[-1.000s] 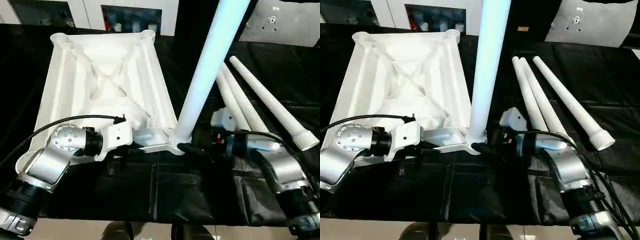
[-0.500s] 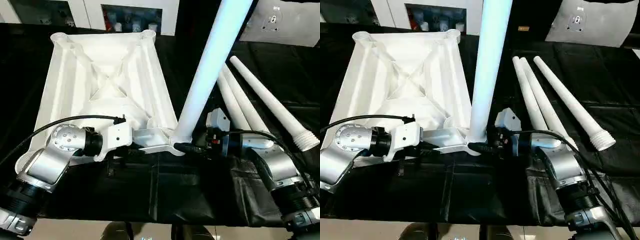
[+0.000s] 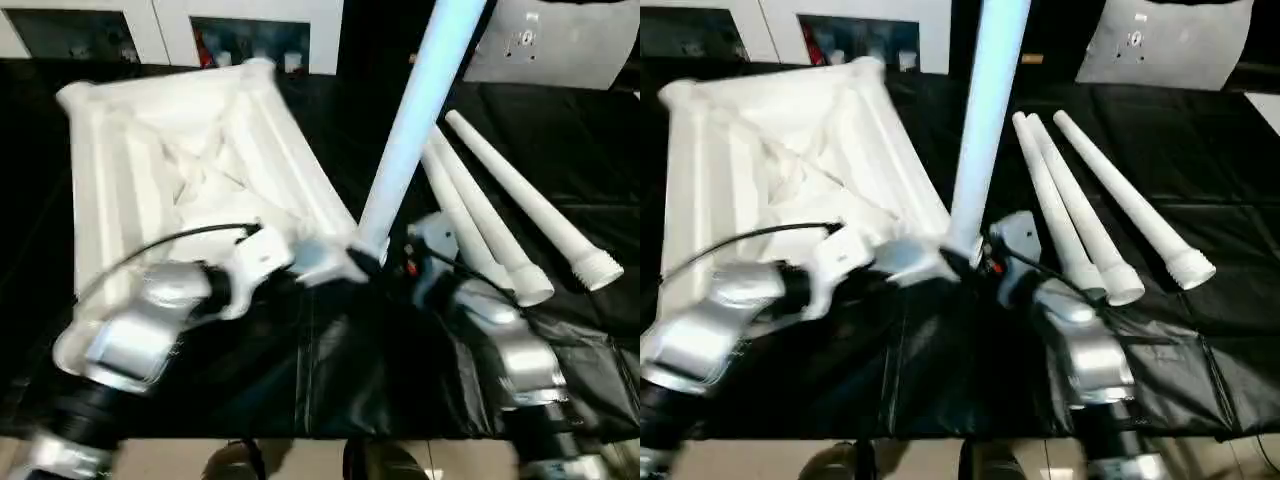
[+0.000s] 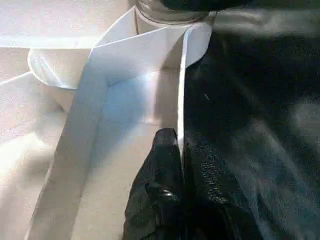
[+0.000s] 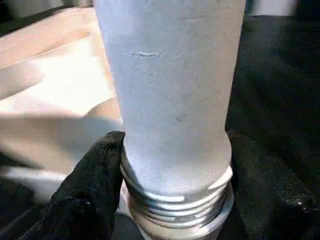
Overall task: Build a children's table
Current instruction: Rotate leg to tighten
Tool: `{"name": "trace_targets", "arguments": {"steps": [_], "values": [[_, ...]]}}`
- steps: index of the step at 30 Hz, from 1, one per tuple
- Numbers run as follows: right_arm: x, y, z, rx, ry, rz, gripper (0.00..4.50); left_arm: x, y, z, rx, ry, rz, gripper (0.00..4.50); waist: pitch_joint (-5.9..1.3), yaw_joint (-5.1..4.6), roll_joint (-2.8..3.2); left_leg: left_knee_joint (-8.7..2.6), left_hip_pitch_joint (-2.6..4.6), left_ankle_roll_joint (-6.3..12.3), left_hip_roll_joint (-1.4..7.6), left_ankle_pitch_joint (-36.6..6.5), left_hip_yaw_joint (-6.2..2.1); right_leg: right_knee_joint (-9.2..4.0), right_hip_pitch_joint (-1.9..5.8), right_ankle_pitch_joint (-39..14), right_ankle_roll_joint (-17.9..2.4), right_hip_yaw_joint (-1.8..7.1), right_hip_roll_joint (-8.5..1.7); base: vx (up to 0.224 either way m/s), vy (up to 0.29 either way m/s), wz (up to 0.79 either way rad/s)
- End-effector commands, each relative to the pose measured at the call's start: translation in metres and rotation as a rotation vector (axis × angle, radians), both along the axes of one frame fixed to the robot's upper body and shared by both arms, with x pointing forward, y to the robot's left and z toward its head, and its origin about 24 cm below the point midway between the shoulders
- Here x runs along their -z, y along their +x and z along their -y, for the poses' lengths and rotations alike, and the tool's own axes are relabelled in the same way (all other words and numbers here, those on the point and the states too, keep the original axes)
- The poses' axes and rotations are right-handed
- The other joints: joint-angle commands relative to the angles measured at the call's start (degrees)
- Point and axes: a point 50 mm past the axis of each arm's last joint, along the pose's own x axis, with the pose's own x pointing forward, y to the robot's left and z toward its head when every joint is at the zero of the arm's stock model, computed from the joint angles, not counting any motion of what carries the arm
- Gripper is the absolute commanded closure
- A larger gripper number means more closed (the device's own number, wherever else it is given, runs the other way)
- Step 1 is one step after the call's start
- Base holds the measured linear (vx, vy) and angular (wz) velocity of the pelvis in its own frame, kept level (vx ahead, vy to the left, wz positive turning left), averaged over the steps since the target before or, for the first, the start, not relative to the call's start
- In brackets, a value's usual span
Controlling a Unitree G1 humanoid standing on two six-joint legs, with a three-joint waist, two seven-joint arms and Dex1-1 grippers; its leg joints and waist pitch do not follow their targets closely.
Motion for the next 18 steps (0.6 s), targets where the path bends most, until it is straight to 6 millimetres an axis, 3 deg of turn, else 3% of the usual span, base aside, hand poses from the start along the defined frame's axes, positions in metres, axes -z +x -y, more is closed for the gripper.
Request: {"name": "trace_targets", "arguments": {"steps": [1, 2, 5, 6, 7, 9, 11, 13, 14, 15, 18], "values": [[0.010, -0.015, -0.053, -0.186, 0.035, -0.076, 1.76, -0.011, -0.002, 0.034, -0.008, -0.117, 0.062, 4.50, -2.89, -0.12, -0.62, -4.03, 0.54, 1.53, 3.81, -10.6, -1.73, -4.99, 1.77, -18.9, -10.4, 2.97, -4.85, 0.000, 0.000, 0.00], [0.010, -0.015, -0.053, -0.184, 0.035, -0.077, 1.76, -0.011, -0.002, 0.034, -0.008, -0.117, 0.063, 4.50, -3.04, 0.05, -0.37, -3.94, 0.49, 2.04, 3.73, -9.6, -1.72, -4.86, 1.82, -17.4, -10.1, 2.96, -4.82, 0.000, 0.000, 0.00], [0.009, -0.011, -0.052, -0.111, 0.019, -0.080, 1.76, -0.011, -0.003, 0.034, -0.049, -0.092, 0.063, 4.50, -3.33, 0.08, -0.44, -3.64, 0.36, 3.68, 3.59, -6.1, -1.48, -4.22, 1.92, -10.4, -10.6, 2.93, -4.59, 0.000, 0.000, 0.00], [0.009, -0.010, -0.051, -0.111, 0.026, -0.085, 1.41, -0.011, -0.002, 0.032, -0.053, -0.081, 0.064, 4.50, -3.55, 0.09, -0.73, -3.44, 0.23, 4.68, 3.52, -4.2, -1.42, -3.81, 2.17, -6.9, -11.0, 2.90, -4.53, 0.000, 0.000, 0.00], [0.010, -0.010, -0.049, -0.110, 0.024, -0.085, 1.06, -0.010, -0.002, 0.031, -0.056, -0.071, 0.066, 4.50, -3.59, 0.16, -0.57, -3.39, 0.18, 5.15, 3.52, -3.3, -1.41, -3.61, 2.19, -5.1, -11.3, 2.87, -4.48, 0.000, 0.000, 0.00], [0.011, -0.009, -0.044, -0.110, 0.012, -0.078, 1.04, -0.009, -0.002, 0.024, -0.044, -0.037, 0.071, 4.50, -3.64, 0.10, -0.60, -3.13, -0.02, 6.91, 3.35, -1.4, -1.27, -3.18, 2.33, 0.0, -12.3, 2.75, -4.30, 0.000, 0.000, 0.00], [0.011, -0.009, -0.039, -0.117, 0.001, -0.071, 0.79, -0.008, -0.003, 0.018, -0.021, -0.023, 0.072, 4.50, -3.54, 0.10, -0.37, -3.22, -0.03, 7.18, 3.43, -2.7, -1.31, -3.40, 2.33, -1.5, -12.7, 2.70, -4.45, 0.000, 0.000, 0.00], [0.010, -0.009, -0.034, -0.128, -0.011, -0.060, 0.60, -0.008, -0.004, 0.012, -0.003, -0.008, 0.068, 4.50, -3.40, -0.03, -0.43, -3.37, 0.05, 6.63, 3.53, -4.4, -1.33, -3.66, 2.25, -4.5, -12.5, 2.67, -4.45, 0.000, 0.000, 0.00], [0.009, -0.009, -0.029, -0.146, -0.024, -0.048, 0.57, -0.007, -0.005, 0.007, 0.010, -0.006, 0.053, 4.50, -3.31, 0.01, 0.01, -3.44, 0.18, 6.10, 3.59, -5.4, -1.40, -3.88, 2.12, -6.0, -12.5, 2.67, -4.49, 0.000, 0.000, 0.00], [0.008, -0.010, -0.025, -0.160, -0.029, -0.039, 0.50, -0.006, -0.006, 0.004, 0.018, -0.007, 0.039, 4.50, -3.32, -0.01, -0.03, -3.46, 0.23, 5.63, 3.62, -6.0, -1.39, -3.89, 2.20, -6.5, -12.5, 2.67, -4.44, 0.000, 0.000, 0.00], [0.002, -0.013, -0.005, -0.242, -0.054, 0.004, 0.17, -0.007, -0.008, -0.006, 0.062, -0.012, 0.016, 4.50, -3.38, 0.10, -0.17, -3.38, 0.16, 6.12, 3.66, -5.2, -1.35, -3.60, 2.42, -4.1, -12.9, 2.76, -4.45, 0.000, 0.000, 0.00]]}}
